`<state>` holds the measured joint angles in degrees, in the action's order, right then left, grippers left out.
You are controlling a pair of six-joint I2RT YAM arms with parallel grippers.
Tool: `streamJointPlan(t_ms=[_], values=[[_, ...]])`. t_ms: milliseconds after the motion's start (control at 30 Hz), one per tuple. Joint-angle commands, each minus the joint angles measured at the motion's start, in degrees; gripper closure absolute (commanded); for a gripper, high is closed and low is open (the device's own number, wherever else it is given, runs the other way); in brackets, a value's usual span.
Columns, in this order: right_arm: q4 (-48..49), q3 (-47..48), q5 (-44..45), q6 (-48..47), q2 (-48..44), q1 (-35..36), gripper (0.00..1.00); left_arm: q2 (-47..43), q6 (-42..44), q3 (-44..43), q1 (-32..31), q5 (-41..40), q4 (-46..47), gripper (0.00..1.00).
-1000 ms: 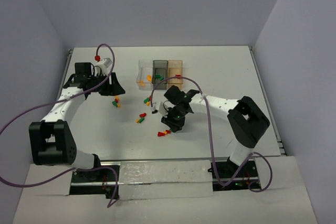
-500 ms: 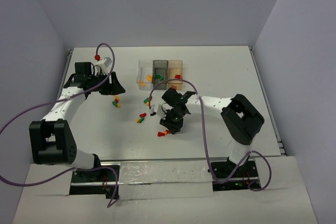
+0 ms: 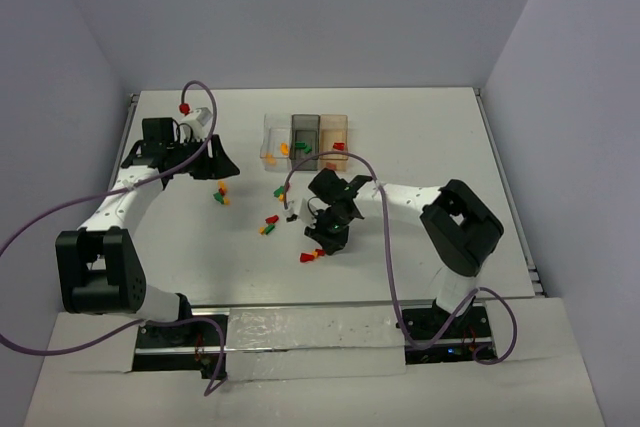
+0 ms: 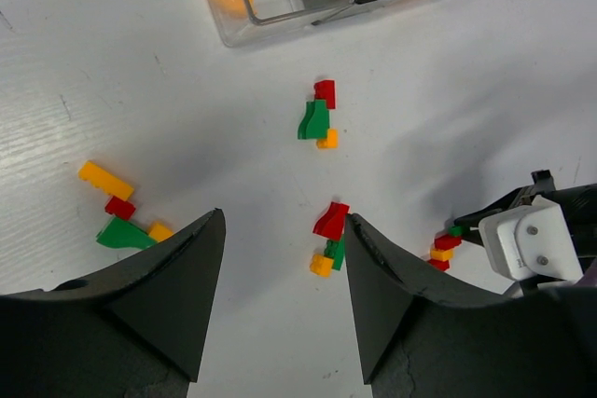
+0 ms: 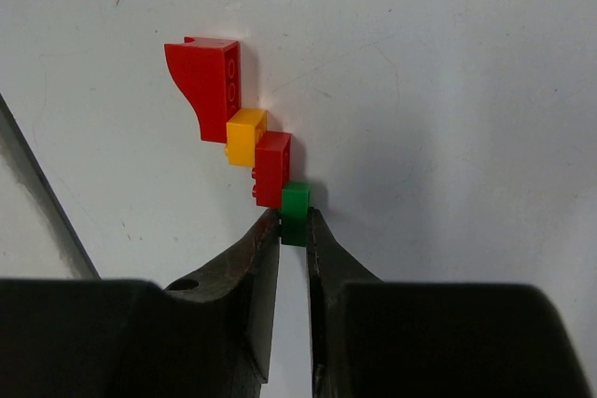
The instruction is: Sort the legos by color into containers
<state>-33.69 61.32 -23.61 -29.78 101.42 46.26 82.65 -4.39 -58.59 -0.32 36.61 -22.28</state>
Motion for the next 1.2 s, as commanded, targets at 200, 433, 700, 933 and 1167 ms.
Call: streamJointPlan(t_ms=[200,433,700,933,1167], values=[[2.5,0.0,3.5,3.6,-12.3,0.4,1.0,-0.5,-7.5,2.5,0.1,17.7,5.2,0.39],[1.6,5.7,3.4,5.3,-15.6,0.5,1.0,2.2,-13.4,2.6,-4.8,25.0,7.1,0.38],[-2.5,11.2,4.6,3.2,-16.2,2.8,1.0,6.6,-10.3,-1.7,-13.3,27.6,2.1,0.41],[-3.2,10.3,8.9,0.4,-17.3,6.5,1.0,7.8,-7.3,-1.5,-17.1,32.4,-0.7,0.45],[-3.2,10.8,10.5,0.2,-17.5,7.8,1.0,8.6,-3.8,-1.3,-19.9,32.9,-4.3,0.44]])
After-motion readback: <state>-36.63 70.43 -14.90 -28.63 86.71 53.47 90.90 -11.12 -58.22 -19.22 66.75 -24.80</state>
